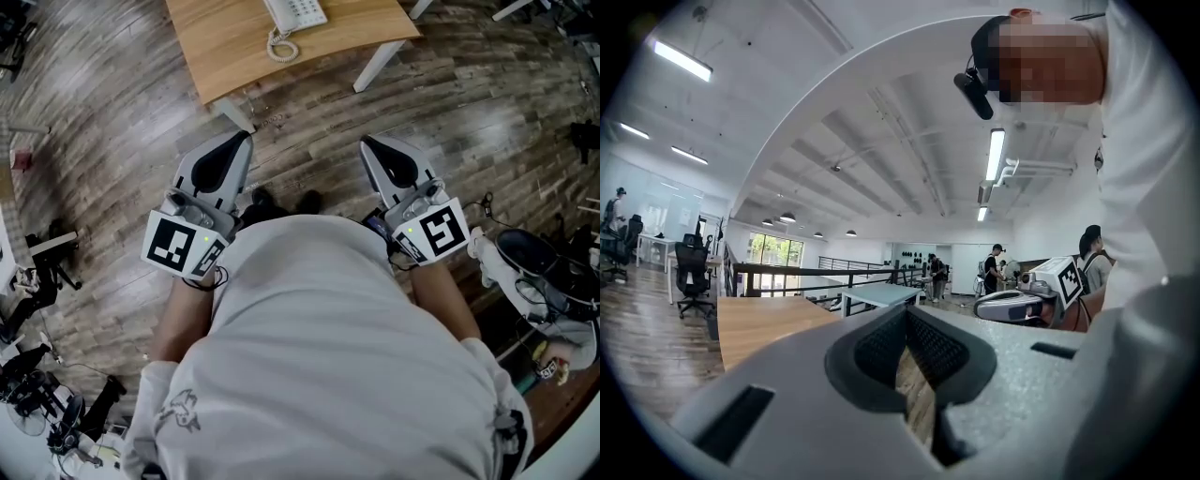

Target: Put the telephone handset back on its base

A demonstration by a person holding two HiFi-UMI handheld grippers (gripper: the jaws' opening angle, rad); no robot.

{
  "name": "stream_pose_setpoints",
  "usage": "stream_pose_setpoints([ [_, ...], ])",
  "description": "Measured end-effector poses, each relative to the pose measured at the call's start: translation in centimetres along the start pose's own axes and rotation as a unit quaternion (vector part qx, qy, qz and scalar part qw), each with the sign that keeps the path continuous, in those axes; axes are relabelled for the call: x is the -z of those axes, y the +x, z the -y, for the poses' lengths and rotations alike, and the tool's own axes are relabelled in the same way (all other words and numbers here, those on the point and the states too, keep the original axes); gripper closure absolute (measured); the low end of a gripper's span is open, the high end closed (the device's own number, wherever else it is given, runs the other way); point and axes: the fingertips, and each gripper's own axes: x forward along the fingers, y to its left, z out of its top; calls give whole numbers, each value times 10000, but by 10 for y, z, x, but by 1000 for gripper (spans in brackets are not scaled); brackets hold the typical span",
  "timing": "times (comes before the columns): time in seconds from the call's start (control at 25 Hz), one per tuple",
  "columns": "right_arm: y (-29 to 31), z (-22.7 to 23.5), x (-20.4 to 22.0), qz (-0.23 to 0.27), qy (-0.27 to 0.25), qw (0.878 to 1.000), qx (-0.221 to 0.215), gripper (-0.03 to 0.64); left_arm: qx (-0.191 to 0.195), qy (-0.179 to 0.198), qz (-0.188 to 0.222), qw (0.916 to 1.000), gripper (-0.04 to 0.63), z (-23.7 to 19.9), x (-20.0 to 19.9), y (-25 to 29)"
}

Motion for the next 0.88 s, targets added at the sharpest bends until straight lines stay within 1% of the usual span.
stream_pose_setpoints([
  [0.28,0,-1,0,29,16,10000,34,612,-1,29,53,10000,589,0,-4,-2],
  [0.48,0,4,0,53,33,10000,62,612,42,141,37,9999,589,2,-6,4],
  [0.88,3,10,1,25,16,10000,27,611,50,144,56,9999,589,1,-8,12],
])
